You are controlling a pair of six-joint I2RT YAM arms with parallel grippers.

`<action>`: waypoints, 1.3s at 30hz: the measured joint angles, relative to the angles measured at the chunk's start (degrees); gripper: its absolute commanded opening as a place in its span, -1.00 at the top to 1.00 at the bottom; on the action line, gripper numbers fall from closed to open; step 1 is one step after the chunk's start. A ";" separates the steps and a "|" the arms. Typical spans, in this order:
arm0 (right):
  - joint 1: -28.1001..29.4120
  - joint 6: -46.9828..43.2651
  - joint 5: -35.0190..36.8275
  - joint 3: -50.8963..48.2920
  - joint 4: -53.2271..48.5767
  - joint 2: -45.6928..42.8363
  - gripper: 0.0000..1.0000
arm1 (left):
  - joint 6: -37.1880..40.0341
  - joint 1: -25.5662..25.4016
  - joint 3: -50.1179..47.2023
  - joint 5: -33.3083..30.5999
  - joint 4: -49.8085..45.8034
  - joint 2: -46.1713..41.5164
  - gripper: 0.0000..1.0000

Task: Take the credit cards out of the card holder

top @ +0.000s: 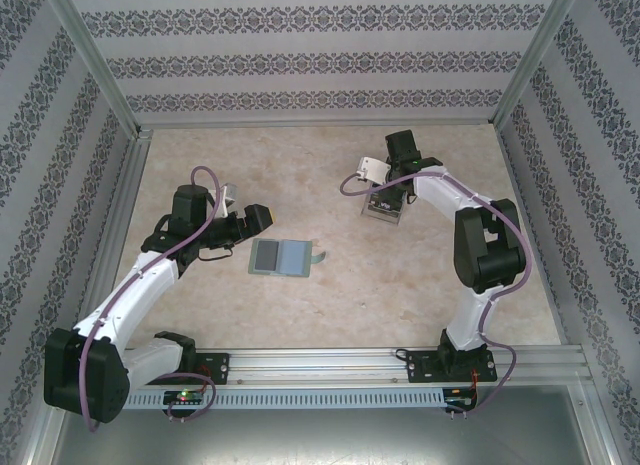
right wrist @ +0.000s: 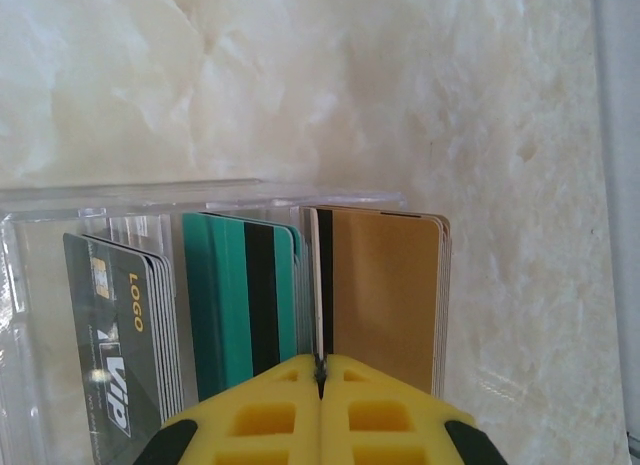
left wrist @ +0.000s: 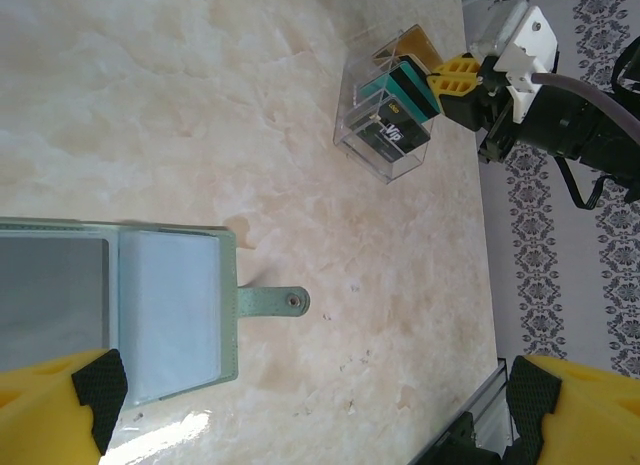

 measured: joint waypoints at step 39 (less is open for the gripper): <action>-1.95 24.17 3.48 3.78 1.68 -3.10 0.26 | 0.20 0.35 0.92 -1.64 -1.60 3.91 -0.99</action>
